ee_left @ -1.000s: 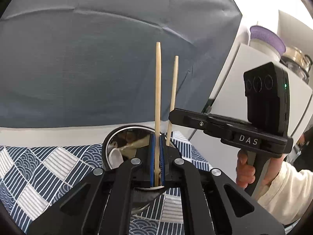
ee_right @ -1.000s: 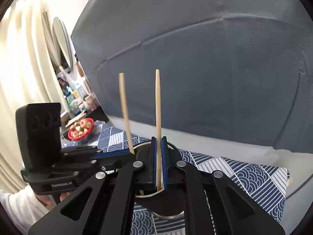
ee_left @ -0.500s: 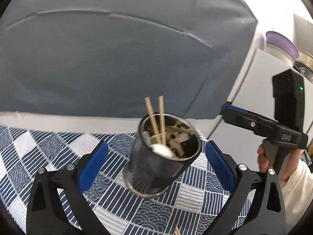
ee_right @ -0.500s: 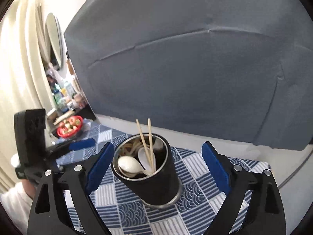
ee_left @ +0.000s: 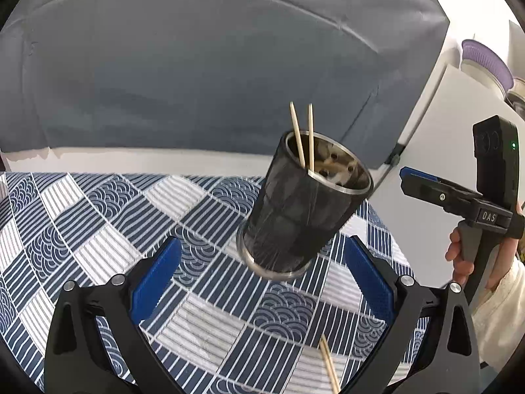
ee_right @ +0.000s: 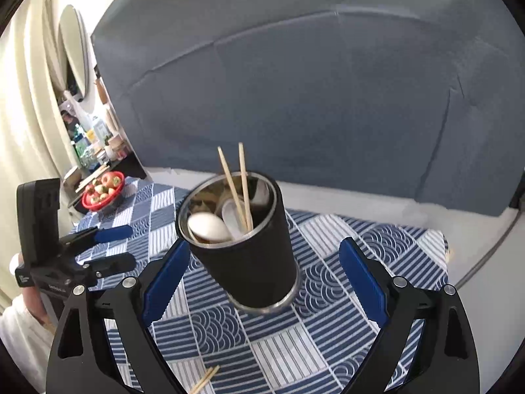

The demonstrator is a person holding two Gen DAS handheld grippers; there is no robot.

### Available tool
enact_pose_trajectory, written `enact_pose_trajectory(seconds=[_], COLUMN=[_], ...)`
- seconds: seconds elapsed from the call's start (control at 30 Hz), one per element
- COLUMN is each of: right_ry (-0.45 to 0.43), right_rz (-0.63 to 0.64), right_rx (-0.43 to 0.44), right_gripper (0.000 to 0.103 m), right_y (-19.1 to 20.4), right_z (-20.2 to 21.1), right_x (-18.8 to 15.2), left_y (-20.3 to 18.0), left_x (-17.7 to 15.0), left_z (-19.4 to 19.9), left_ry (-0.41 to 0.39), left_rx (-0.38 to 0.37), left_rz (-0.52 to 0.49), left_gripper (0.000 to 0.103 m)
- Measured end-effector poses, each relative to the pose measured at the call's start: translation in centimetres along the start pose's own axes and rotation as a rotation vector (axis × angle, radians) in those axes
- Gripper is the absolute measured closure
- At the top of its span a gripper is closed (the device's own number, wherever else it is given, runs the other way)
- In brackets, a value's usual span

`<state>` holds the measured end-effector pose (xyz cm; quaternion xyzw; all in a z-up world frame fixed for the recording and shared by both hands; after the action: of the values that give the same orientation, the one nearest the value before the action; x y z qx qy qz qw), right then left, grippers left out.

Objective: Organize utensils
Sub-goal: 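Move both tools back down to the remaining chopsticks on the cloth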

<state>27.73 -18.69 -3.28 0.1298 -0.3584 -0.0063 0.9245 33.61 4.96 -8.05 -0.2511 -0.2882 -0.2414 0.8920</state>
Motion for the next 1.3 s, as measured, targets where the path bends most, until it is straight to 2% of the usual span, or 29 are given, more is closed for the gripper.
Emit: enact_pose_trajectory(seconds=[0.33, 0.8, 1.07, 1.3], right_ry=[0.116, 0.331, 0.440, 0.503], right_rz=[-0.024, -0.032, -0.062, -0.097], right_rx=[-0.005, -0.002, -0.029, -0.077], right_gripper=[0.015, 0.015, 0.015, 0.015], right_y=[0.1, 2.9, 4.2, 4.6], right_z=[-1.5, -3.7, -4.6, -5.1], right_x=[-3.9, -11.6, -15.3, -17.3], left_y=[0.1, -1.2, -2.7, -4.0], left_x=[-3.8, -10.6, -14.8, -16.9], left_z=[-1.0, -0.3, -0.5, -1.3], left_ry=[0.086, 0.221, 0.313, 0.376], left_rx=[-0.003, 0.007, 0.001, 0.006], left_rz=[-0.014, 0.002, -0.032, -0.076], left_gripper=[0.006, 0.006, 0.006, 0.006])
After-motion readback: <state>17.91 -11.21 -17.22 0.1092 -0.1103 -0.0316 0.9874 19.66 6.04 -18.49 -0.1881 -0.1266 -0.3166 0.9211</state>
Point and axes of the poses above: each gripper's, at about its wrist camera, not at the fingertips, and z roughly against the way its jaws point, y to its left, x to its top, the point moved 2 cm from there along -z, roughly the way its jaws point, and after that the axes turned 6 degrees about y, right-handed, at the moved point
